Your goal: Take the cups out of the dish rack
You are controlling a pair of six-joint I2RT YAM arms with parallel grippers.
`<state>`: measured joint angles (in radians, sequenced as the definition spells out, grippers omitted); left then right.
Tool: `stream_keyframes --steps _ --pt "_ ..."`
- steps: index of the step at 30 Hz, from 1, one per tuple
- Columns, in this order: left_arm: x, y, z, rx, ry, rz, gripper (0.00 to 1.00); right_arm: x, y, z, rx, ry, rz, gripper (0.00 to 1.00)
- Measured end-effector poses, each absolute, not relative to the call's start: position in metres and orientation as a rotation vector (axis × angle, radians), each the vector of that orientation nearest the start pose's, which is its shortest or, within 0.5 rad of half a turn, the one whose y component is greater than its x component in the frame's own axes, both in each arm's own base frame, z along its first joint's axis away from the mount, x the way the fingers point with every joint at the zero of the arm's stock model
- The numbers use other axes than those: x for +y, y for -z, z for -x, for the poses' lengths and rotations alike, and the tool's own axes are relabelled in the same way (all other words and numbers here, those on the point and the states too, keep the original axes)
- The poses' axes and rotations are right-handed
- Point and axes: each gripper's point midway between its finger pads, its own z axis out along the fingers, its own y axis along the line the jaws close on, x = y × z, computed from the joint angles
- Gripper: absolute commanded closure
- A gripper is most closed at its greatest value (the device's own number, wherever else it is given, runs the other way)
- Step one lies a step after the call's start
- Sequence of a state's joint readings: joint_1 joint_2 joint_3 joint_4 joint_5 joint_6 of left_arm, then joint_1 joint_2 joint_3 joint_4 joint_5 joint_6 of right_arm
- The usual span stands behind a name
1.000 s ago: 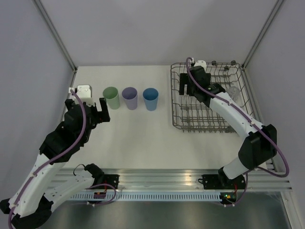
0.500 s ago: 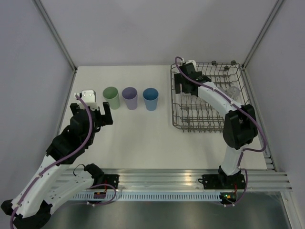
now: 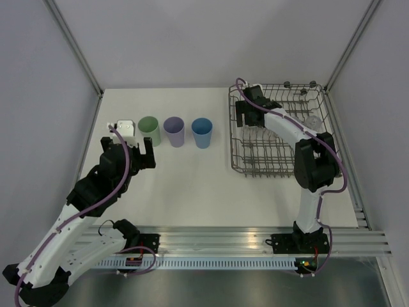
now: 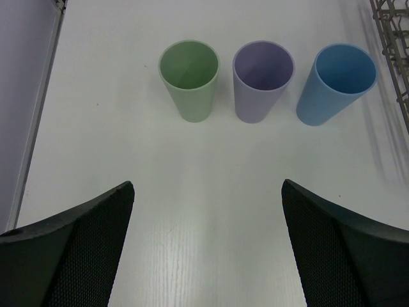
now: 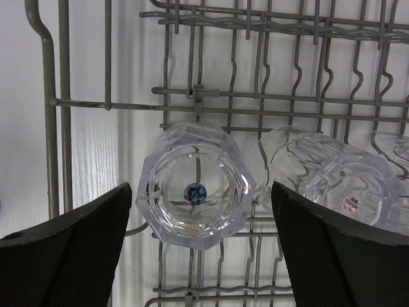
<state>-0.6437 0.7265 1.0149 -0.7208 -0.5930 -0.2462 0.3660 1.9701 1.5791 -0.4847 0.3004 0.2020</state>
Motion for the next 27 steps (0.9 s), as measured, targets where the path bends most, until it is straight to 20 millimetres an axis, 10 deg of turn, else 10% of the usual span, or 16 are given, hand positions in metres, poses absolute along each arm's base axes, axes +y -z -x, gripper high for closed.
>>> stream_keyframes --steps 14,27 --pt "-0.070 -0.281 -0.237 1.938 0.012 -0.028 0.00 0.141 -0.087 -0.484 2.432 0.030 0.096 0.43" --pt "-0.076 -0.288 -0.234 1.912 0.079 -0.041 0.00 0.140 -0.121 -0.477 2.390 0.004 0.090 0.48"
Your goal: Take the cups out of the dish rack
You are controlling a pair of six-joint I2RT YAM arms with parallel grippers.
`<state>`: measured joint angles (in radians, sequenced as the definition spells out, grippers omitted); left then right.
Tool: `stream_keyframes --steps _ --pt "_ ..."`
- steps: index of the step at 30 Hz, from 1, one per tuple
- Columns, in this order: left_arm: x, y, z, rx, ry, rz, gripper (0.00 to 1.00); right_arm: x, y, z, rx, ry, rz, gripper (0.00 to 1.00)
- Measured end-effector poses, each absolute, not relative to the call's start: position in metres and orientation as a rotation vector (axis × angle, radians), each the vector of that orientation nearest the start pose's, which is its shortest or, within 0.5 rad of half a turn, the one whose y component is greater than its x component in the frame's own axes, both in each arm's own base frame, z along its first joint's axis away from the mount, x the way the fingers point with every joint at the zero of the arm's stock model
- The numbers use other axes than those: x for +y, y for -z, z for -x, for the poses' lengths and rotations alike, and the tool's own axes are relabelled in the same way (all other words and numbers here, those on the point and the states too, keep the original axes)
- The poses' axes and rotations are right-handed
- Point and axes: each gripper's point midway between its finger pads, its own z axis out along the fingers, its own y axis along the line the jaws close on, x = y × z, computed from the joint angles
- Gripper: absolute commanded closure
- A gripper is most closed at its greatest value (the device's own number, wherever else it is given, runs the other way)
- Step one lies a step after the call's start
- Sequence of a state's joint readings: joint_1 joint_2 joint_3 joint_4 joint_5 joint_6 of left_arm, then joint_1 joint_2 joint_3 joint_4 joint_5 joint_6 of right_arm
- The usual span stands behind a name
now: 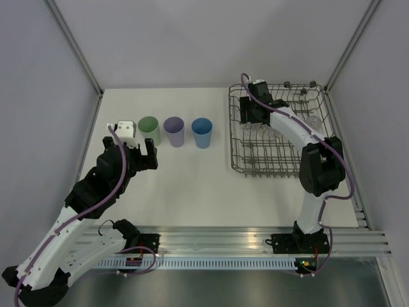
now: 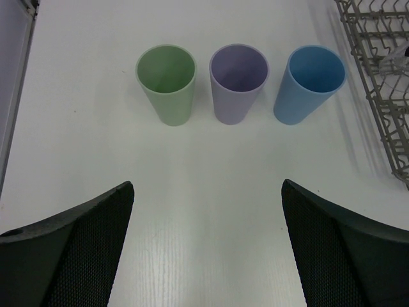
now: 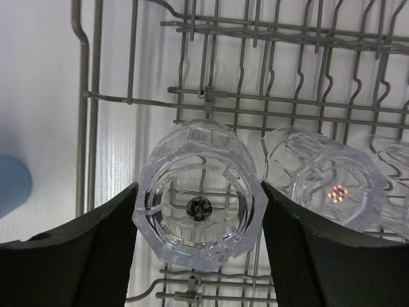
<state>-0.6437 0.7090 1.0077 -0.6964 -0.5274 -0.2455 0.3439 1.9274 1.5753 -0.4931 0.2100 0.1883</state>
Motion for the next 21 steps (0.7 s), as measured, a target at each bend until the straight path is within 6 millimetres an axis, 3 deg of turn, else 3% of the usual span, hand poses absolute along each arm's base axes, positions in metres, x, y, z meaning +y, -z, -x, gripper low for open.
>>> stream_keyframes --steps 5,9,17,21 --pt "-0.090 -0.292 -0.232 1.908 0.166 -0.084 0.00 0.142 -0.164 -0.471 2.314 -0.048 0.083 0.49" --pt "-0.113 -0.303 -0.228 1.895 0.316 -0.118 0.00 0.148 -0.206 -0.458 2.240 -0.146 0.090 0.51" --pt "-0.192 -0.343 -0.216 1.736 0.834 -0.210 0.00 0.170 -0.298 -0.399 2.034 -0.473 0.126 0.52" --pt "-0.218 -0.362 -0.209 1.637 1.023 -0.250 0.00 0.184 -0.330 -0.364 1.918 -0.669 0.136 0.53"
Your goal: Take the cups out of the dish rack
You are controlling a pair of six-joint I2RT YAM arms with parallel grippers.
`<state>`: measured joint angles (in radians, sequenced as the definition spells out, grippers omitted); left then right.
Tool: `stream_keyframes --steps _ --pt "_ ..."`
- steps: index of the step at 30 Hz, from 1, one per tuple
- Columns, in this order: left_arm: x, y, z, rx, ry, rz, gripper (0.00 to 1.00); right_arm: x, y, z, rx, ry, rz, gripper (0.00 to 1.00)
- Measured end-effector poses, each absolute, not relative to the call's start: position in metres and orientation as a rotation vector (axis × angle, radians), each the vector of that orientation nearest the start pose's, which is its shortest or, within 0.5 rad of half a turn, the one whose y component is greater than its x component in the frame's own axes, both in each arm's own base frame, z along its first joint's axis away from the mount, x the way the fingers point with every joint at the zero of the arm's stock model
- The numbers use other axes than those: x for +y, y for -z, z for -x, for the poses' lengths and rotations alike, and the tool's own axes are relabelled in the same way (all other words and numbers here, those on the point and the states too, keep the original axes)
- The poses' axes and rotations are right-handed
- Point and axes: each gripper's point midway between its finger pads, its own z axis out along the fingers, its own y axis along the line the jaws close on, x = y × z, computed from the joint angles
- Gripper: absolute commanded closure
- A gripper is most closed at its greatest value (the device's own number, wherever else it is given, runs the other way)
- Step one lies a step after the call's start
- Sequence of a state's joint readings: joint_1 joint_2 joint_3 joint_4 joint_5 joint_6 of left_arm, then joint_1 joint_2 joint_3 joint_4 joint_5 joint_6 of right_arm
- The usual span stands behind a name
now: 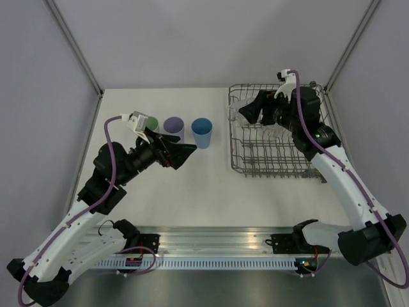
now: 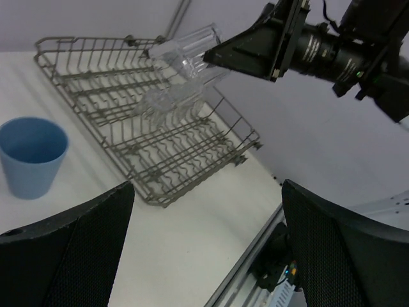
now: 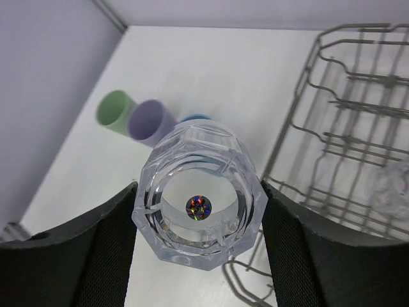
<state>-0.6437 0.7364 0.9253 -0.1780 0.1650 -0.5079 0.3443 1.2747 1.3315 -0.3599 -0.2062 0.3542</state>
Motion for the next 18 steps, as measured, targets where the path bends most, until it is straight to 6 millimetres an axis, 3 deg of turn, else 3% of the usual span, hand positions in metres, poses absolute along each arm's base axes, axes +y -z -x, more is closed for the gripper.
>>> stream_keyframes --steps 9,13,18 --pt "-0.250 -0.422 -0.187 1.389 1.365 -0.308 0.00 0.222 -0.390 -0.289 1.648 -1.170 0.220 0.53" --pt "-0.259 -0.435 -0.181 1.326 1.470 -0.328 0.01 0.232 -0.411 -0.268 1.556 -1.340 0.256 0.53" --pt "-0.272 -0.445 -0.175 1.281 1.586 -0.370 0.07 0.246 -0.420 -0.247 1.490 -1.477 0.307 0.53"
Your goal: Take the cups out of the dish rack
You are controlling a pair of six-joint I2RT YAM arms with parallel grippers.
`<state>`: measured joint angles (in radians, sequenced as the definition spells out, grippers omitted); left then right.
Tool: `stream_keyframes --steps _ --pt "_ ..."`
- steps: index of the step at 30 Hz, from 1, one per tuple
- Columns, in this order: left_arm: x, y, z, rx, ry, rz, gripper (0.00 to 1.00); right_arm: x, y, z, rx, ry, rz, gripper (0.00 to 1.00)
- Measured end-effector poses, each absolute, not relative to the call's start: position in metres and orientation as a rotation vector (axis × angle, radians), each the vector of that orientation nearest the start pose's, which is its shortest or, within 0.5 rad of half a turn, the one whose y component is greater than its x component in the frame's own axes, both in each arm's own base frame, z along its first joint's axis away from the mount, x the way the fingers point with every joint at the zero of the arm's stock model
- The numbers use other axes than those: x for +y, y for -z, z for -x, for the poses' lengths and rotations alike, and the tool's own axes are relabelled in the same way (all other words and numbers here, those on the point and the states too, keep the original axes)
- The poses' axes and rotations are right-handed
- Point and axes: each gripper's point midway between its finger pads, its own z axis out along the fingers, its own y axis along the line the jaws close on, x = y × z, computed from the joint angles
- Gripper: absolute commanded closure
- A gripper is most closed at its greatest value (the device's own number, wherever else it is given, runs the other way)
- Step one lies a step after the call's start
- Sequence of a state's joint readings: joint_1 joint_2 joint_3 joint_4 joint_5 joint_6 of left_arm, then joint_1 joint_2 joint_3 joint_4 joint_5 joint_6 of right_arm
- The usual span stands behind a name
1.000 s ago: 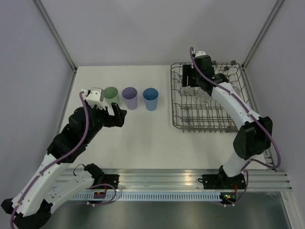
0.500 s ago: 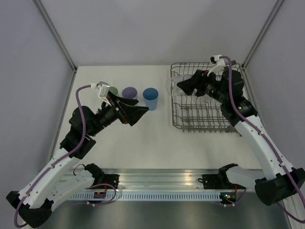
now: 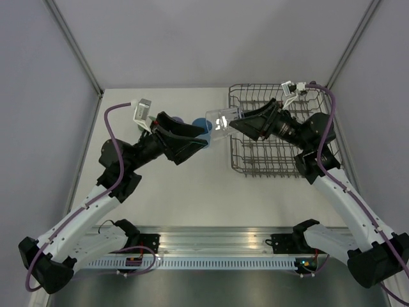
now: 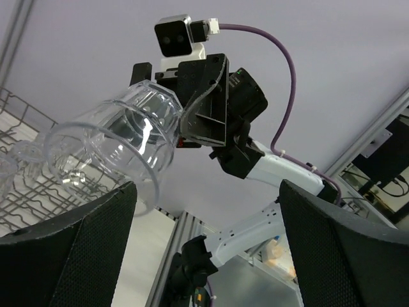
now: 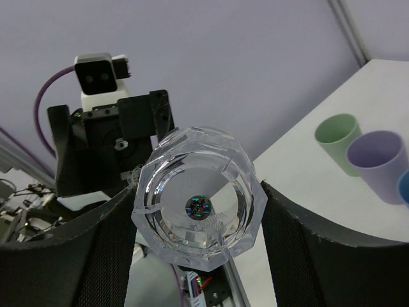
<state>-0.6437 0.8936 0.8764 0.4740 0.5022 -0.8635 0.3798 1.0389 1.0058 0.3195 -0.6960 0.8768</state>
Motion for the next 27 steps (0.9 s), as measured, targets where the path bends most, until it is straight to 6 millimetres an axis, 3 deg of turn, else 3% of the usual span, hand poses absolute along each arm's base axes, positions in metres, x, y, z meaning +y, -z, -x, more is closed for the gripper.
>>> stream_keyframes --steps 5,8,11,13,14,16,19,21,22,27 --pt "-0.279 -0.445 -0.175 1.279 1.645 -0.381 0.11 0.262 -0.424 -0.228 1.452 -1.587 0.360 0.53" --pt "-0.282 -0.445 -0.174 1.283 1.679 -0.387 0.32 0.270 -0.428 -0.220 1.425 -1.624 0.392 0.53" --pt "-0.284 -0.445 -0.171 1.285 1.704 -0.394 0.68 0.274 -0.430 -0.215 1.410 -1.639 0.413 0.53" --pt "-0.284 -0.446 -0.169 1.282 1.716 -0.401 0.83 0.274 -0.430 -0.216 1.406 -1.639 0.415 0.53" --pt "-0.284 -0.446 -0.169 1.284 1.716 -0.400 0.95 0.274 -0.431 -0.216 1.402 -1.640 0.418 0.53" --pt "-0.284 -0.445 -0.169 1.293 1.724 -0.393 0.98 0.275 -0.433 -0.215 1.386 -1.630 0.431 0.52" --pt "-0.284 -0.444 -0.170 1.298 1.723 -0.390 0.98 0.275 -0.432 -0.215 1.376 -1.615 0.444 0.40" --pt "-0.284 -0.443 -0.171 1.307 1.720 -0.387 0.98 0.275 -0.431 -0.216 1.376 -1.608 0.448 0.09" --pt "-0.284 -0.441 -0.172 1.312 1.715 -0.386 0.98 0.275 -0.430 -0.217 1.378 -1.601 0.449 0.02" --pt "-0.288 -0.417 -0.181 1.431 1.610 -0.411 0.98 0.270 -0.408 -0.240 1.477 -1.452 0.376 0.02"
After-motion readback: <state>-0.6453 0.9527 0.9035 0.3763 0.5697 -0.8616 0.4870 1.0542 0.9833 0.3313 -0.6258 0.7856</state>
